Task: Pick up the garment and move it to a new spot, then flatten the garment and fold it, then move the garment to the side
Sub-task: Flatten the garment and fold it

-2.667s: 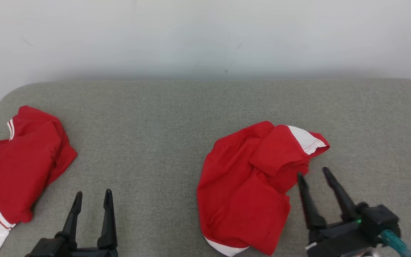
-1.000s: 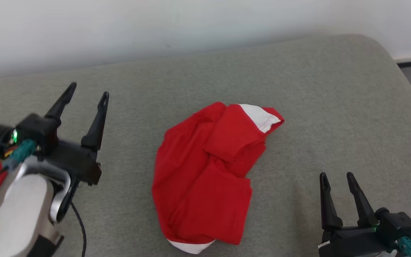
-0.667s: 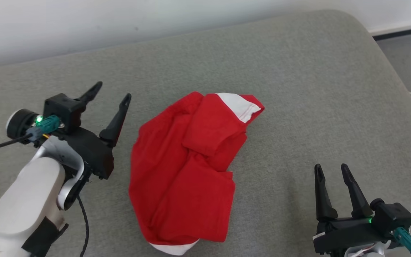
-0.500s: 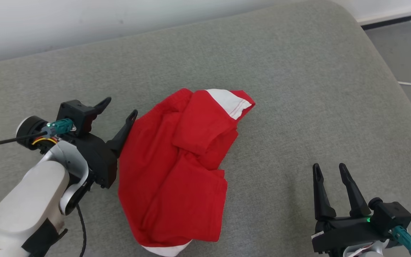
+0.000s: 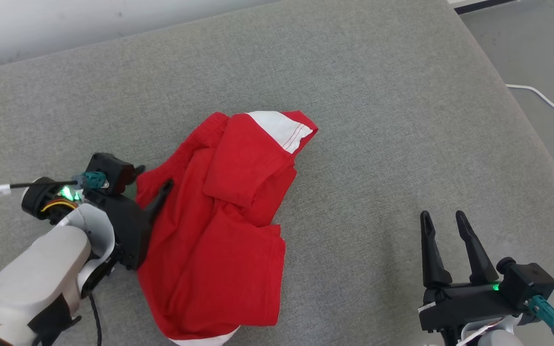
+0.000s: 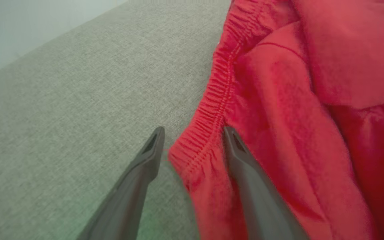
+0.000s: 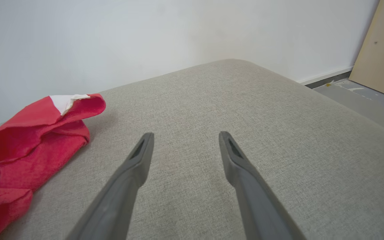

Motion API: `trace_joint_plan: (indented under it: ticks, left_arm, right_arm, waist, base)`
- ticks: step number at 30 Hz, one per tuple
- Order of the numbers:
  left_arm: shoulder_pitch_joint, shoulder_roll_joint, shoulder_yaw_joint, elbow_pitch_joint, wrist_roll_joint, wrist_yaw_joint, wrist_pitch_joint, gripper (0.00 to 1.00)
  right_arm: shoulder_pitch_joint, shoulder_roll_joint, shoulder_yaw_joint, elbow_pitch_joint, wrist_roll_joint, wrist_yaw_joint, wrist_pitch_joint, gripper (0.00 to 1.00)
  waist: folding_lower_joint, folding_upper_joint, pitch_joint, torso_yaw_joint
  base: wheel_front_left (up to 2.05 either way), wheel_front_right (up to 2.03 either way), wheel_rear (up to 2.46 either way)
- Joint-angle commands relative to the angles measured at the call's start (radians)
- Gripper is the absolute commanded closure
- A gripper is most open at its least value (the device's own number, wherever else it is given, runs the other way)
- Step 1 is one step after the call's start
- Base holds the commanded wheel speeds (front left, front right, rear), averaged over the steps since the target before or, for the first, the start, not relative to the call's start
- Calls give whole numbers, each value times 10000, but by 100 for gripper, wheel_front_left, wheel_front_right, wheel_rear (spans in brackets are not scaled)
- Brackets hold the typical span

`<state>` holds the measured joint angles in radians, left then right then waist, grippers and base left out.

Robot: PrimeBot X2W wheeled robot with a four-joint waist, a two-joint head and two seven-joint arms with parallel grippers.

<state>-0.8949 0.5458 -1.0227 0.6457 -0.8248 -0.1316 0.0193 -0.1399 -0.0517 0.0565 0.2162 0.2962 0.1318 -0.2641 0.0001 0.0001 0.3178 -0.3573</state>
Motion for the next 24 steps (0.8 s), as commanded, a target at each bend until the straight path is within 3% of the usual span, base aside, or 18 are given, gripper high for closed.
trace_joint_plan:
  ticks: [1, 12, 18, 24]
  left_arm:
    - [-154, 26, -170, 72, -199, 24, 21, 100]
    - [-638, 261, -91, 478, -1254, 26, -1738, 100]
    - [90, 514, 128, 519, -1612, 93, -2247, 100]
    - [1374, 672, 571, 425, -2190, 500, -2653, 100]
  right_arm:
    - [32, 17, -46, -3, 38, -22, -5, 0]
    - [292, 14, -348, -73, -204, -22, -5, 0]
    - [434, -65, -529, -28, -368, -22, -5, 0]
    - [531, -129, -724, 3, -475, -22, -5, 0]
  waist:
    - [-1, -1, 32, -29]
    - [-1, -1, -586, 1184]
    - [-1, -1, -914, 1977]
    - [-1, -1, -1109, 2385]
  base:
    - [0, 0, 0]
    - [0, 0, 0]
    - [0, 0, 0]
    - [0, 0, 0]
